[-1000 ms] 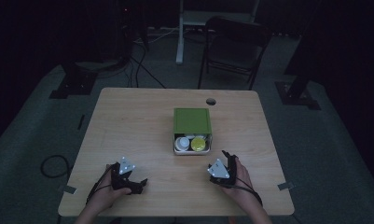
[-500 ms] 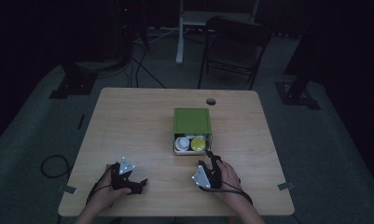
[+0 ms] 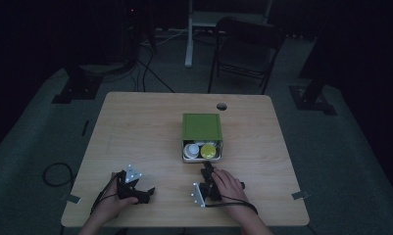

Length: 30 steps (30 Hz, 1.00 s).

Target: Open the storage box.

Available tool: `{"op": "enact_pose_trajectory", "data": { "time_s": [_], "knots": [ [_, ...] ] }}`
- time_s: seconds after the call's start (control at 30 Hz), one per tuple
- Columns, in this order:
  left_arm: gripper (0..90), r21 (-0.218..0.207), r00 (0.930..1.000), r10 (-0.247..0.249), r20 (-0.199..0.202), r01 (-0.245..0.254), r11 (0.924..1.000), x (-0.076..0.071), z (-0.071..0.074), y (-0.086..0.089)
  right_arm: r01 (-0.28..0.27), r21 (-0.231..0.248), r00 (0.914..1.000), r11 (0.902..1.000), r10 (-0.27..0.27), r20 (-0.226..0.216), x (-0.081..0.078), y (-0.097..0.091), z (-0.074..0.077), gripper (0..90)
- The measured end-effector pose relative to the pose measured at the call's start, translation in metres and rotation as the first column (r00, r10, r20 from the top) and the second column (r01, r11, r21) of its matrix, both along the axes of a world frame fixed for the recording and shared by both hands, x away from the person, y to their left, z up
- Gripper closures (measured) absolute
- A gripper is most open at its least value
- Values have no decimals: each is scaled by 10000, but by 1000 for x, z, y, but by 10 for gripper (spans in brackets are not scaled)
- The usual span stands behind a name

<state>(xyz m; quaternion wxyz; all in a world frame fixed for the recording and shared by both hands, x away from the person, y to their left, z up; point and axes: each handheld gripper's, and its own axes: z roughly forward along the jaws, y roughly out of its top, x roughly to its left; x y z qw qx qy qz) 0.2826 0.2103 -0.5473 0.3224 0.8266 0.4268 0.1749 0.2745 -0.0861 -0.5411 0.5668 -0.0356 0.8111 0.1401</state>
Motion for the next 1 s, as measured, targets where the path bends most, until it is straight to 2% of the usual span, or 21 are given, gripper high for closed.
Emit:
{"op": "enact_pose_trajectory", "data": {
  "time_s": [0.13,0.23,0.27,0.37,0.83,1.0],
  "knots": [
    [2,1,10000,2,1,-2,10000,0,0,0,-172,-314,9998,9994,174,52,2,7,-2,596],
    [2,0,10000,2,0,-2,10000,0,0,0,-151,-306,9999,9994,152,9,4,9,-3,602],
    [2,1,10000,1,0,-1,10000,0,0,0,42,-447,10000,9990,-39,74,8,11,-4,602],
    [2,-4,10000,2,0,-2,10000,0,0,0,171,-521,9998,9985,-165,130,12,12,-5,601],
    [2,-1,10000,1,-3,-1,10000,0,0,0,434,-1065,9982,9934,-387,454,27,19,-13,639],
    [2,-3,10000,3,-3,-3,10000,0,0,0,574,-1099,9974,9923,-522,498,30,20,-14,645]
  ]
}}
